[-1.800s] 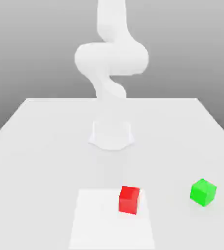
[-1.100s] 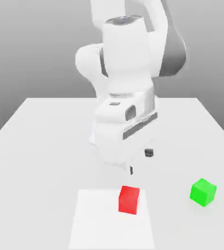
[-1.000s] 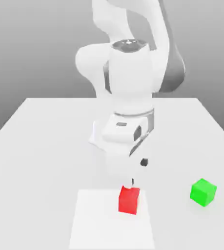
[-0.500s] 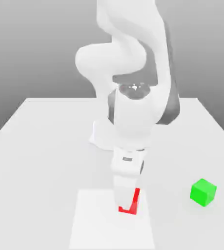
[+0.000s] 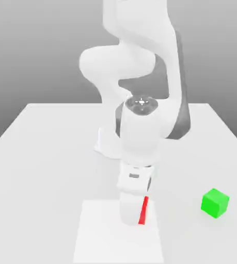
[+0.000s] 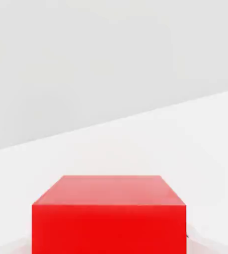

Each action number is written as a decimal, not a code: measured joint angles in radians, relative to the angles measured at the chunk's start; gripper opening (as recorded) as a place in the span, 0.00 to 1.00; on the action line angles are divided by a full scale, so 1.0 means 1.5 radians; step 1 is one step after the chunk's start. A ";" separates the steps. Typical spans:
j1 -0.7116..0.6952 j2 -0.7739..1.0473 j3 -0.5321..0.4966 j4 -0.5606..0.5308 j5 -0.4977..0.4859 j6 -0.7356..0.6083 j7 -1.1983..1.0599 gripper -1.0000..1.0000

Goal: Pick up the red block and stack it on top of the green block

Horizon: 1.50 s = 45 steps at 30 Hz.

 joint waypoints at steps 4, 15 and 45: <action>0.016 -0.046 -0.027 -0.006 -0.044 -0.038 0.032 0.00; 0.035 -0.118 -0.008 -0.013 -0.101 -0.110 -0.024 0.00; 0.270 -0.050 0.087 0.080 -0.078 -0.132 -0.771 0.00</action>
